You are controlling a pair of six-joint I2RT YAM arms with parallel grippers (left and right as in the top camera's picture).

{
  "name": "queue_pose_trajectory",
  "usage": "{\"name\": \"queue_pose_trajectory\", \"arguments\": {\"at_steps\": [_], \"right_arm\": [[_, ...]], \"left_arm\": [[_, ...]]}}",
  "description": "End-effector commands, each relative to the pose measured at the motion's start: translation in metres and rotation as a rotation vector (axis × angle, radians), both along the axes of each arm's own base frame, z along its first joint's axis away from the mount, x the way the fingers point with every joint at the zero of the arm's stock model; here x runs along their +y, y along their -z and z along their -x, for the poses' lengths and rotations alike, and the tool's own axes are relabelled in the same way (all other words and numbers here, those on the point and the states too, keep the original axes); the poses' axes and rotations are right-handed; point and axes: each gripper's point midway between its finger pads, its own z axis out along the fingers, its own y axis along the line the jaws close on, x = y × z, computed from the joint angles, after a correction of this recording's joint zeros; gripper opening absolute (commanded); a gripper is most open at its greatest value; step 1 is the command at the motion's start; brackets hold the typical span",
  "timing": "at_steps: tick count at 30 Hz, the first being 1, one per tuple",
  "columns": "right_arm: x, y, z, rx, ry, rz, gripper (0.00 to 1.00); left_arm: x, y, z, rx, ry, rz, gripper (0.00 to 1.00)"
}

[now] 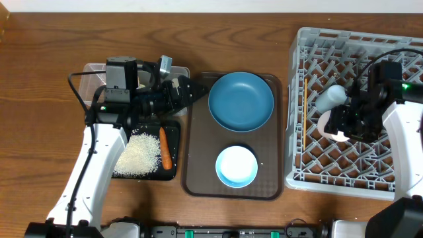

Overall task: Sort waste into correct bins and load items into the dishwasher rack
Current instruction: 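Lower the pink cup upside down into the rack's front-right area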

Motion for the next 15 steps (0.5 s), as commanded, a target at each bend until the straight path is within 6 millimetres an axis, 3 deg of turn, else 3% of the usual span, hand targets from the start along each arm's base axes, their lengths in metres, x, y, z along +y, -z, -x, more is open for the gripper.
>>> {"name": "queue_pose_trajectory", "arguments": {"at_steps": [1, 15], "right_arm": [[0.001, 0.008, 0.0, 0.003, -0.025, 0.012, 0.01], [-0.006, 0.021, 0.004, 0.028, 0.01, 0.051, 0.05]], "left_arm": [[0.001, 0.003, 0.0, 0.001, 0.001, -0.005, 1.0], [0.001, 0.003, 0.0, 0.001, 0.001, -0.005, 1.0]]}}
